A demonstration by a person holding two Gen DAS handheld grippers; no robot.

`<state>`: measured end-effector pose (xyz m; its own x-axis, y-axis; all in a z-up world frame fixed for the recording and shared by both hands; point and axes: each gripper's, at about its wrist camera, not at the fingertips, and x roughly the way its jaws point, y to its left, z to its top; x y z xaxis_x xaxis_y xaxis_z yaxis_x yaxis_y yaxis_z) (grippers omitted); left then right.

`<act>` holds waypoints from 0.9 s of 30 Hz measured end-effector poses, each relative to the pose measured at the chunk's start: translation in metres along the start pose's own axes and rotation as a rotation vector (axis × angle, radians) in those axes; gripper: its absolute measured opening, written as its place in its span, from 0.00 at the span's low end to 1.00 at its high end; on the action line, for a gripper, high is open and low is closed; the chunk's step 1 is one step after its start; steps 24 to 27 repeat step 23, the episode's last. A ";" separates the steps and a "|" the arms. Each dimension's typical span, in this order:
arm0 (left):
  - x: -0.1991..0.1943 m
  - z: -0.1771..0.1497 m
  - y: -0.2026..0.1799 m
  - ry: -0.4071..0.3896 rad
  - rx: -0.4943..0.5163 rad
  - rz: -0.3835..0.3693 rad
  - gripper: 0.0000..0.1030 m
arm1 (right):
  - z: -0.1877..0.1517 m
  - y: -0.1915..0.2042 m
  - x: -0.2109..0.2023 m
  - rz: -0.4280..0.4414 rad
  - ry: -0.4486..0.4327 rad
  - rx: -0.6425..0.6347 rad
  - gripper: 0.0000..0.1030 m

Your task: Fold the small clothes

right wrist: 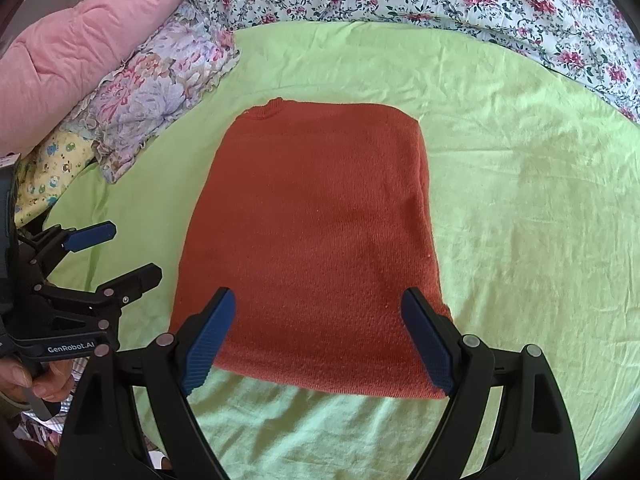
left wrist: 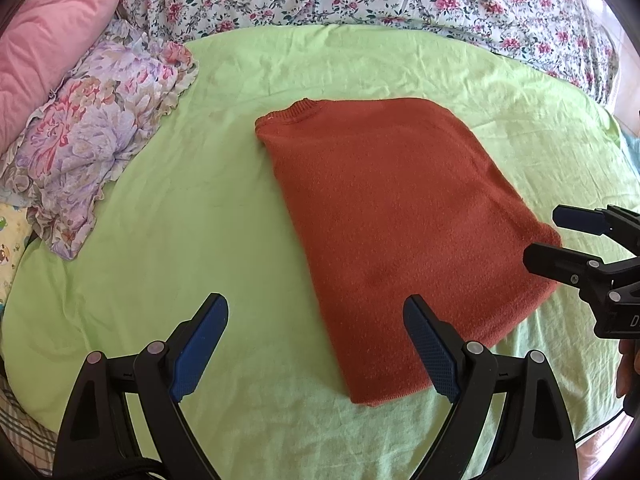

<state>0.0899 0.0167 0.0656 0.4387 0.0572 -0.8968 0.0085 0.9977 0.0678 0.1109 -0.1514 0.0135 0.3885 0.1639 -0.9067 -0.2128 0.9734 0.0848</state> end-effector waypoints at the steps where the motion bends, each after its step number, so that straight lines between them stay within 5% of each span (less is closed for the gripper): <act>1: 0.000 0.001 0.000 -0.003 -0.001 0.002 0.87 | 0.000 0.000 0.000 0.000 -0.002 -0.001 0.83; 27: -0.013 0.004 0.022 -0.033 -0.055 0.029 0.87 | 0.006 0.003 0.000 0.012 -0.016 0.005 0.83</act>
